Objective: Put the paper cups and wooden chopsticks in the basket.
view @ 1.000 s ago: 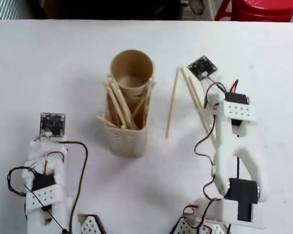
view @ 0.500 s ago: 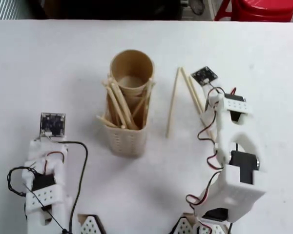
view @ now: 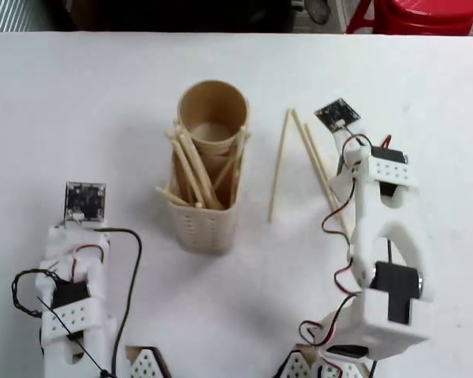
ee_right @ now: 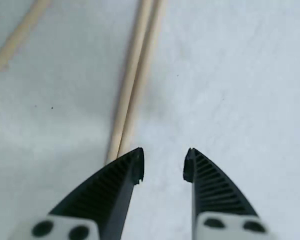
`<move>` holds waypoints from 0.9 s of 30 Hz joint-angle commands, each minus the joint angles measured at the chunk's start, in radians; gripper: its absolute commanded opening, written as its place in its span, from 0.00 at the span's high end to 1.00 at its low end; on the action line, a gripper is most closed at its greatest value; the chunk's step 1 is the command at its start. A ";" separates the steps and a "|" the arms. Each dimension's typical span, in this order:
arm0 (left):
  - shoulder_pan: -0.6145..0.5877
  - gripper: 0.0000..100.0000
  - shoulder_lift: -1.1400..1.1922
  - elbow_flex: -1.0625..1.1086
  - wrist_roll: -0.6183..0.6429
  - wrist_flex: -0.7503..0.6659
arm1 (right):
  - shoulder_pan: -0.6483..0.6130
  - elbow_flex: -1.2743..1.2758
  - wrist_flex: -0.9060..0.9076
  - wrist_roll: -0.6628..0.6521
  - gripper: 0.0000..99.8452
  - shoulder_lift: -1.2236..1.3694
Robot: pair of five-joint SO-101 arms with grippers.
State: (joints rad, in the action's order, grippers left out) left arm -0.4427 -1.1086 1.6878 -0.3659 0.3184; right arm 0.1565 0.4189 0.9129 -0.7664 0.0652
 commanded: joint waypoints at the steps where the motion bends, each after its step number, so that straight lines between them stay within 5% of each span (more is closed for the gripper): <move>1: -0.008 0.90 -0.016 -0.002 -0.012 0.002 | -0.004 0.023 -0.012 -0.011 0.86 -0.071; 27: -0.008 0.90 -0.016 -0.002 -0.012 0.002 | -0.054 0.048 -0.102 -0.011 0.86 0.099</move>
State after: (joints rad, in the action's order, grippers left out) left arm -0.4427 -1.1086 1.6878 -0.3659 0.3184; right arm 0.0936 0.5201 0.8071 -0.7664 0.1419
